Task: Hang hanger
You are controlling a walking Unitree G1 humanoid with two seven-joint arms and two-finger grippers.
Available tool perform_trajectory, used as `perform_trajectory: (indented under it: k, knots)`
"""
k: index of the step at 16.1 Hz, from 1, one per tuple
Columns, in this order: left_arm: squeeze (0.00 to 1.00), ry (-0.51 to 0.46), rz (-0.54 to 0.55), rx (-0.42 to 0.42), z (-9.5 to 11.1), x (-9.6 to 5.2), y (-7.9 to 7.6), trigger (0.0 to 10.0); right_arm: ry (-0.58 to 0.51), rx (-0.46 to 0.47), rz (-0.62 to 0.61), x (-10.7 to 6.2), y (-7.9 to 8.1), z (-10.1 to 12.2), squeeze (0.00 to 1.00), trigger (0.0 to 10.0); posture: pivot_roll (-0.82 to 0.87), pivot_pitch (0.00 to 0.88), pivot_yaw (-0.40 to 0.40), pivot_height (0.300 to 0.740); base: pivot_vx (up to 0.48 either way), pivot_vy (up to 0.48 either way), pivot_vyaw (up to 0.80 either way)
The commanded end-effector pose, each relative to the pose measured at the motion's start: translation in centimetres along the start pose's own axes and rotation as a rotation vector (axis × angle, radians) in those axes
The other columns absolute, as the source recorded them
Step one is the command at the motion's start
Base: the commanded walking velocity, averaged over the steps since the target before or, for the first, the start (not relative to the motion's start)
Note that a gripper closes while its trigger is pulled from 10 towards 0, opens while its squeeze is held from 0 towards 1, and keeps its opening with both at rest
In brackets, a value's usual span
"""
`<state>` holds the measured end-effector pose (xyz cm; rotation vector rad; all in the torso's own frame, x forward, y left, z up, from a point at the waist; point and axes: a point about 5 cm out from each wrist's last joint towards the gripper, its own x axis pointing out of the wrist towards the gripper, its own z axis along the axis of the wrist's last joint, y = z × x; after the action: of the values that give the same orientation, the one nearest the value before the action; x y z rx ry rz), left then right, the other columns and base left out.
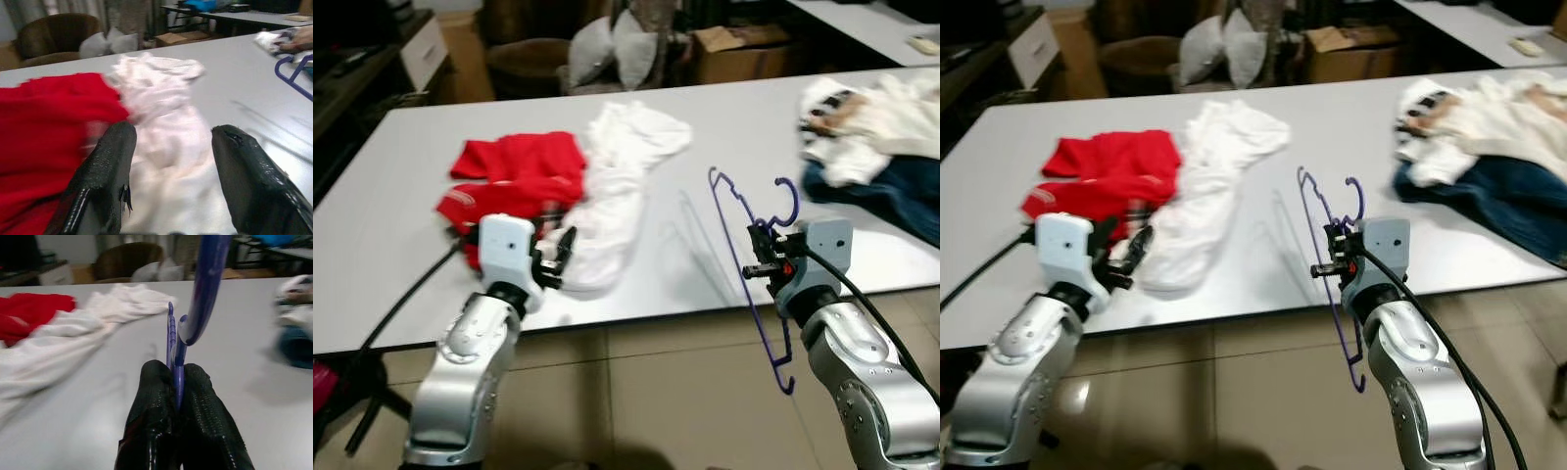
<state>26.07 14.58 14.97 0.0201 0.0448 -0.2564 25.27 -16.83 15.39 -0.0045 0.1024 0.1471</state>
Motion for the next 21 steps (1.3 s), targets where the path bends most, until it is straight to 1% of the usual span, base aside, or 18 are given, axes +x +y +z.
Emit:
perform_trajectory:
  k: [1,4,5,6,7,8,10,14,18,20,21]
  knots:
    - [0.49,-0.008,0.017,0.008,0.3,0.2,-0.1,10.0,-0.019,-0.016,0.002,0.3,0.4,0.1,0.00,10.0,-0.09,0.001,0.071,0.740,0.000,-0.360,0.00]
    - [0.49,0.011,0.021,0.015,-0.4,-0.4,0.2,10.0,-0.029,-0.021,0.003,0.6,0.9,0.2,0.00,10.0,-0.11,0.000,0.082,0.740,0.000,-0.359,0.00]
    - [0.49,0.012,0.019,0.015,-0.5,-0.3,0.2,10.0,-0.033,-0.021,-0.001,0.5,0.9,0.3,0.00,10.0,-0.11,0.000,0.085,0.740,0.000,-0.360,0.00]
    - [0.49,0.007,0.009,0.019,-0.4,0.2,0.0,10.0,-0.040,-0.013,-0.015,0.4,0.6,0.3,0.00,10.0,-0.11,0.000,0.083,0.740,0.000,-0.364,0.00]
    - [0.49,-0.002,0.009,0.027,-0.2,0.3,-0.1,10.0,-0.039,-0.012,-0.020,0.4,0.5,0.2,0.00,10.0,-0.11,0.000,0.083,0.740,0.000,-0.364,0.00]
    - [0.49,-0.006,0.016,0.019,-0.1,0.3,-0.1,10.0,-0.042,-0.013,-0.015,0.6,0.6,0.3,0.00,10.0,-0.11,0.000,0.083,0.740,0.000,-0.360,0.00]
    - [0.49,0.009,0.009,0.028,-0.4,0.0,-0.1,10.0,-0.047,-0.015,-0.005,0.6,0.9,0.4,0.00,10.0,-0.11,0.000,0.083,0.740,0.000,-0.360,0.00]
    - [0.49,0.017,-0.005,0.029,-0.7,0.1,-0.5,10.0,-0.044,-0.014,-0.023,0.2,0.7,0.2,0.00,10.0,-0.13,0.000,0.095,0.740,0.000,-0.359,0.00]
    - [0.49,0.019,-0.011,0.025,-0.9,0.0,-0.6,10.0,-0.057,-0.010,-0.004,0.1,0.8,0.3,0.00,10.0,-0.13,0.000,0.092,0.740,0.000,-0.360,0.00]
    - [0.49,0.020,-0.012,0.023,-1.0,0.0,-0.6,10.0,-0.080,-0.040,0.020,0.1,1.0,0.7,0.00,10.0,-0.14,0.000,0.097,0.740,0.000,-0.358,0.00]
    - [0.49,0.018,-0.011,0.022,-0.9,0.1,-0.6,10.0,-0.081,-0.041,0.031,0.1,1.2,0.8,0.00,10.0,-0.14,0.000,0.097,0.740,0.000,-0.360,0.00]
